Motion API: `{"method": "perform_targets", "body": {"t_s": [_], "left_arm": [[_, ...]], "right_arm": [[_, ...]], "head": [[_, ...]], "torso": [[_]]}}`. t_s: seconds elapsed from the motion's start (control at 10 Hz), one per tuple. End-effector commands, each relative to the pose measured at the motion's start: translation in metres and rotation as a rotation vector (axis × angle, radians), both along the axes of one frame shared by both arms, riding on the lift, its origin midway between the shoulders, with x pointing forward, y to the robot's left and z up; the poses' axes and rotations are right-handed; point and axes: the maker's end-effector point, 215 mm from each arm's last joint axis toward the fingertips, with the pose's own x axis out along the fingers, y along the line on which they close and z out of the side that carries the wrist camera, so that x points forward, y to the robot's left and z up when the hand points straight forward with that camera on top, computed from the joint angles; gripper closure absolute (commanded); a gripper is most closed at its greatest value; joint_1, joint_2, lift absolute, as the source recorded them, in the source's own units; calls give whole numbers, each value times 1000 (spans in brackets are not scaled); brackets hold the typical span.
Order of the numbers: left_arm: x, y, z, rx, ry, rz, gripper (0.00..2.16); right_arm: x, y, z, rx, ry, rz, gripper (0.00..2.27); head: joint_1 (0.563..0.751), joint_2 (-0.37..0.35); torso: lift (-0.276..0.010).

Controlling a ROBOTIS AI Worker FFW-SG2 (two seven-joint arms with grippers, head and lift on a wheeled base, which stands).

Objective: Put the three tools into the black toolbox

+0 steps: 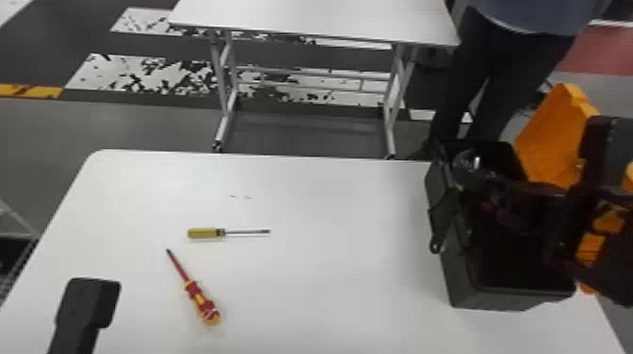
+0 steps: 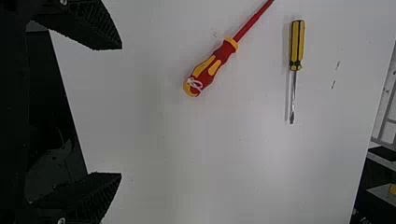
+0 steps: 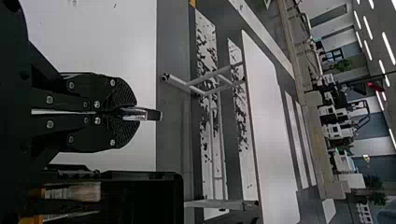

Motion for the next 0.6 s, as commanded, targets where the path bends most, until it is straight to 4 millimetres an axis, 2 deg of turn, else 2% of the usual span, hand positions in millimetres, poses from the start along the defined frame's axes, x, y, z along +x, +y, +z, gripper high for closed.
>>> {"method": "perform_targets", "body": {"t_s": [0.0, 0.2, 0.5], "left_arm": [[-4, 1, -3, 2, 11, 2, 36], [-7, 2, -5, 4, 19, 6, 53], [-8, 0, -10, 0, 31, 6, 53]], "right_arm": [[7, -29, 2, -24, 0, -35, 2246], [6, -58, 10, -20, -9, -73, 2246], [12, -79, 8, -25, 17, -89, 2246]], "head": [[695, -114], [695, -165], [695, -233]], "torso": [[-51], [-51], [-51]]}}
